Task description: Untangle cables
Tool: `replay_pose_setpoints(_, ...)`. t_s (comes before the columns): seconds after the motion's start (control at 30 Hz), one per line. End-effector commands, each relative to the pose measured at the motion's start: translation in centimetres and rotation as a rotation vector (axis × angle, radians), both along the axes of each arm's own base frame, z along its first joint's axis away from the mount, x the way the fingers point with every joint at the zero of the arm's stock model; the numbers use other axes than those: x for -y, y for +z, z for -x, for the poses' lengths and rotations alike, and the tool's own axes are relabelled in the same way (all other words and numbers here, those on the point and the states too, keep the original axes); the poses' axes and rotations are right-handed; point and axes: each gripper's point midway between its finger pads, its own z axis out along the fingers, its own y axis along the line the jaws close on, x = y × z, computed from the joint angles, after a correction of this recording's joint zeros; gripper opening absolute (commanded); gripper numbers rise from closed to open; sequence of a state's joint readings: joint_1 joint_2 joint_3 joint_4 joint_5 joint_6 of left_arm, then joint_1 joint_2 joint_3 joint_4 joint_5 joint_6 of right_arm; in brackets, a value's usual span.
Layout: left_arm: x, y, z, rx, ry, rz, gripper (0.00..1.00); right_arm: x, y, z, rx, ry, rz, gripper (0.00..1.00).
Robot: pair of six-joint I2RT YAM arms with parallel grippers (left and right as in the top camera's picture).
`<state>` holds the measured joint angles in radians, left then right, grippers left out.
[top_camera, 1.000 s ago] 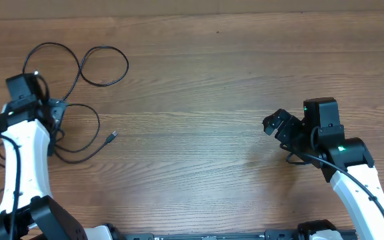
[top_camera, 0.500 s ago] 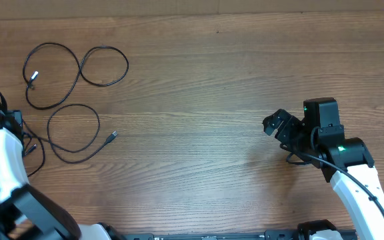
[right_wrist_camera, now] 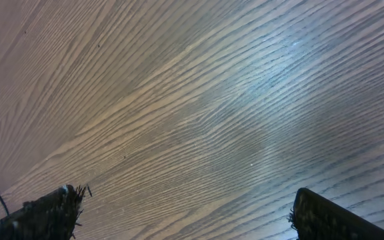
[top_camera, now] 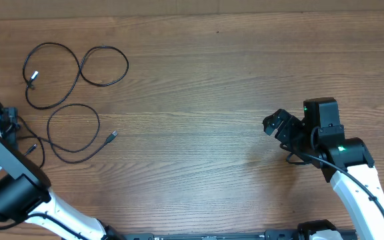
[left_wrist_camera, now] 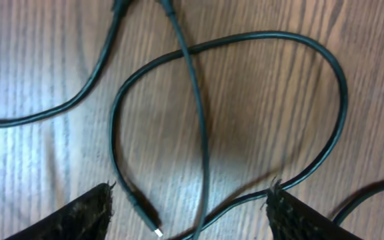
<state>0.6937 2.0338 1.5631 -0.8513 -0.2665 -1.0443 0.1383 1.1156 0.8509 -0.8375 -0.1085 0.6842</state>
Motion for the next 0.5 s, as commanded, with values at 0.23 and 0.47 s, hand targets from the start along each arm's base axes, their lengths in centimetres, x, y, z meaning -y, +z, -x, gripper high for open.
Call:
replay_pose_setpoints(0.23,-1.5,-4.0,0.2,-0.067,0.031,0.007,0.72,-0.2,0.9,-0.5,0.027,0.010,-0.006,1.00)
replay_pose_setpoints(0.47,-2.1,-5.1,0.1,-0.064,0.037,0.004,0.64,-0.2,0.9,-0.5,0.027,0.010,-0.006,1.00)
